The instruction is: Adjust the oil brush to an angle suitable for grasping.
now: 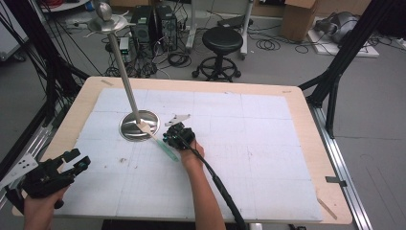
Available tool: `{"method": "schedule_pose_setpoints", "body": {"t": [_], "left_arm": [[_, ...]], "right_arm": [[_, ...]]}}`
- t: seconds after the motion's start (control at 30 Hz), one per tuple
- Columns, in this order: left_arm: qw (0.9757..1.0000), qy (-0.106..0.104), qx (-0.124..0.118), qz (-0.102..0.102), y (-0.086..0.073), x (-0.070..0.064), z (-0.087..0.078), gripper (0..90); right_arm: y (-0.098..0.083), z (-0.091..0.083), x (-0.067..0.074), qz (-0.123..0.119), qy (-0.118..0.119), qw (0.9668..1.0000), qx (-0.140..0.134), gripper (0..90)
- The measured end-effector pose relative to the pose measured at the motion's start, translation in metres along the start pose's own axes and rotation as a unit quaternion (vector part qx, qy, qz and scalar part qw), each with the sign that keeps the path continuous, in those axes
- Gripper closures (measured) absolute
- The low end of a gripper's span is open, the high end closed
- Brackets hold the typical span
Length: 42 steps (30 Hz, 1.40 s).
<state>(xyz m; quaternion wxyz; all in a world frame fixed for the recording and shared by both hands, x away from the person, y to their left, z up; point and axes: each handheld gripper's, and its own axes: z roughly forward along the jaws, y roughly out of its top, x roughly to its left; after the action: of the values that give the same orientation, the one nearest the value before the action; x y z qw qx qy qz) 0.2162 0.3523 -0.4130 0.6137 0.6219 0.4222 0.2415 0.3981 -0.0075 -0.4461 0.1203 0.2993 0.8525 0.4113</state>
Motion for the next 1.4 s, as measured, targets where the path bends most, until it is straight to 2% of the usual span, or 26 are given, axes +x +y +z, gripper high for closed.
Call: {"method": "schedule_pose_setpoints", "body": {"t": [0.13,0.2,0.23,0.3,0.37,0.53,0.67,0.8,0.83,0.97,1.03,1.1,1.17,1.4], "left_arm": [[1.0000,0.005,-0.002,-0.003,0.000,0.003,-0.002,40.8],[1.0000,0.005,-0.001,-0.001,0.000,0.003,-0.002,40.8],[1.0000,0.004,0.000,0.000,0.000,0.003,-0.001,40.8],[1.0000,0.003,0.002,0.003,0.000,0.002,-0.001,40.9],[1.0000,0.002,0.004,0.003,0.000,0.002,0.000,40.9],[1.0000,0.002,0.005,0.003,0.000,0.001,0.000,41.2],[1.0000,0.001,0.005,0.004,0.000,0.000,0.000,41.4],[1.0000,0.001,0.003,0.001,0.000,0.000,0.000,41.5],[1.0000,0.002,0.002,0.001,0.000,0.000,-0.001,41.6],[1.0000,0.003,0.001,-0.002,0.000,0.001,-0.001,41.8],[1.0000,0.003,0.002,-0.002,0.000,0.001,-0.001,41.8],[1.0000,0.002,0.002,0.000,0.000,0.001,-0.001,42.0],[1.0000,0.003,0.001,0.000,0.000,0.001,-0.002,42.0],[1.0000,0.006,-0.001,-0.003,0.000,0.002,-0.003,42.3]], "right_arm": [[0.010,0.012,0.002,-0.011,0.007,0.9999,0.000,89.2],[0.013,0.019,0.003,-0.030,0.011,0.9995,0.010,89.2],[0.013,0.021,0.002,-0.030,0.019,0.9993,0.010,89.2],[0.012,0.021,0.002,-0.026,0.021,0.9994,0.009,89.2],[0.012,0.021,0.001,-0.024,0.036,0.9990,0.009,89.2],[0.013,0.022,0.008,-0.040,0.064,0.9970,0.013,89.2],[0.014,0.023,0.015,-0.054,0.077,0.9954,0.013,89.2],[0.015,0.025,0.027,-0.075,0.109,0.9910,0.018,89.3],[0.015,0.024,0.029,-0.072,0.109,0.9912,0.020,89.3],[0.015,0.025,0.034,-0.081,0.137,0.9868,0.028,89.3],[0.015,0.025,0.035,-0.080,0.140,0.9865,0.028,89.3],[0.015,0.024,0.038,-0.083,0.155,0.9837,0.038,89.3],[0.015,0.023,0.040,-0.083,0.160,0.9829,0.039,89.3],[0.015,0.023,0.049,-0.100,0.194,0.9746,0.049,89.3]]}}
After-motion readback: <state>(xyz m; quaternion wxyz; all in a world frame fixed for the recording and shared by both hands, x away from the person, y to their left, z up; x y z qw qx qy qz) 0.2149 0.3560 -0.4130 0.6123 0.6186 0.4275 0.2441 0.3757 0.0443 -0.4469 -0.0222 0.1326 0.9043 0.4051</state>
